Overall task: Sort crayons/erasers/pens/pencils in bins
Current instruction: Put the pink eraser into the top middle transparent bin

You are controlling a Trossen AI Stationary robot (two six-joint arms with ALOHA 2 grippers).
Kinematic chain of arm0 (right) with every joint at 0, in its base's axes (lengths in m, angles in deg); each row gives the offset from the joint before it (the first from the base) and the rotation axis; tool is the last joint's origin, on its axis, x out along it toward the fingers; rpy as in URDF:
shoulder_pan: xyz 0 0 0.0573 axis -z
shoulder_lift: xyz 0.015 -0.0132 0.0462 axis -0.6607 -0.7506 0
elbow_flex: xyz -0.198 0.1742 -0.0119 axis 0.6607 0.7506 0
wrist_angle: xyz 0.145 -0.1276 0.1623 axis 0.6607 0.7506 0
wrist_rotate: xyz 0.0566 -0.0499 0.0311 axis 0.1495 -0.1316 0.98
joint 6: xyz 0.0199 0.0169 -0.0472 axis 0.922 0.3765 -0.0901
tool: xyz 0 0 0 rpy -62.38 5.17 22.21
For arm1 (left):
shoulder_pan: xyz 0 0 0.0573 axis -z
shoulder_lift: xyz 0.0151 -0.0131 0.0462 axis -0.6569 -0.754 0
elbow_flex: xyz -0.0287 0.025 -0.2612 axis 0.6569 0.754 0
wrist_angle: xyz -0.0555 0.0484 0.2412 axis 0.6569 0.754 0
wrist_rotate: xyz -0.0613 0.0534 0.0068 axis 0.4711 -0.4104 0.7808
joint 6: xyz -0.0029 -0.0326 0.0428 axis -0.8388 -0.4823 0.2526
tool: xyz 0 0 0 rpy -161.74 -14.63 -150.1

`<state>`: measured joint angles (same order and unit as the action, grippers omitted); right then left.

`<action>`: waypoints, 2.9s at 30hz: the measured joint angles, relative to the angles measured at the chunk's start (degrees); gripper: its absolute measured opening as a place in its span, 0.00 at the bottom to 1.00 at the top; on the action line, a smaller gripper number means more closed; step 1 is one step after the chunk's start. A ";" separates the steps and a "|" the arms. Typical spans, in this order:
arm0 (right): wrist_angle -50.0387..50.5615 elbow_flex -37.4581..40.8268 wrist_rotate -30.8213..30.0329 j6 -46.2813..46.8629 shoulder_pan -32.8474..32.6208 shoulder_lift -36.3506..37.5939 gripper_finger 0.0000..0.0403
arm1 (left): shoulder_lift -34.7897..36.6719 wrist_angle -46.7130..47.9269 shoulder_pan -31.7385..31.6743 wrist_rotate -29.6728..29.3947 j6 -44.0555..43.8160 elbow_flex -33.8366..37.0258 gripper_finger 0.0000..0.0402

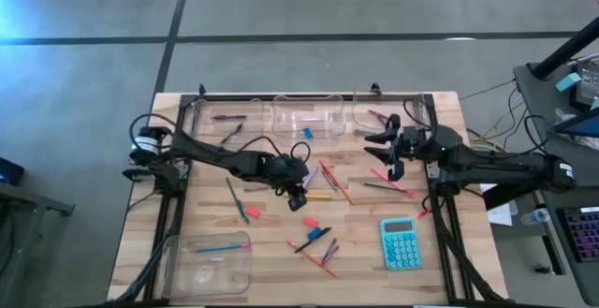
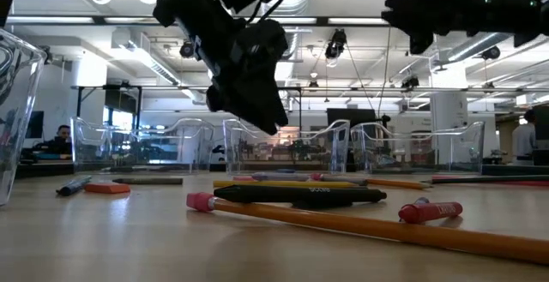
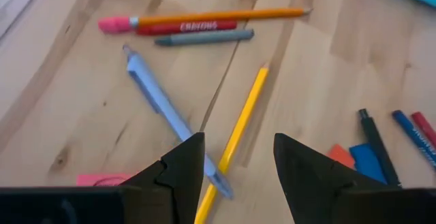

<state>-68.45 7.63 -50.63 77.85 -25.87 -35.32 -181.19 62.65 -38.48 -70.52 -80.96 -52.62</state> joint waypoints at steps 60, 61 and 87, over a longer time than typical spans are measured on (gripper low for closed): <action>5.91 -8.11 10.47 -5.78 -4.12 1.09 0.32 | -1.26 -4.06 -11.49 0.91 -1.64 11.26 0.40; 5.91 -8.11 10.47 -5.78 -4.11 1.09 0.32 | -1.38 -4.17 -11.49 1.14 -1.61 11.23 0.40; 6.39 -8.09 10.47 -6.26 -4.11 1.04 0.32 | -1.05 -5.48 -9.85 7.70 0.30 11.39 0.40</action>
<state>-62.05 -0.46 -40.16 71.59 -29.98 -34.28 -182.25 57.17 -48.33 -62.81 -80.66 -41.24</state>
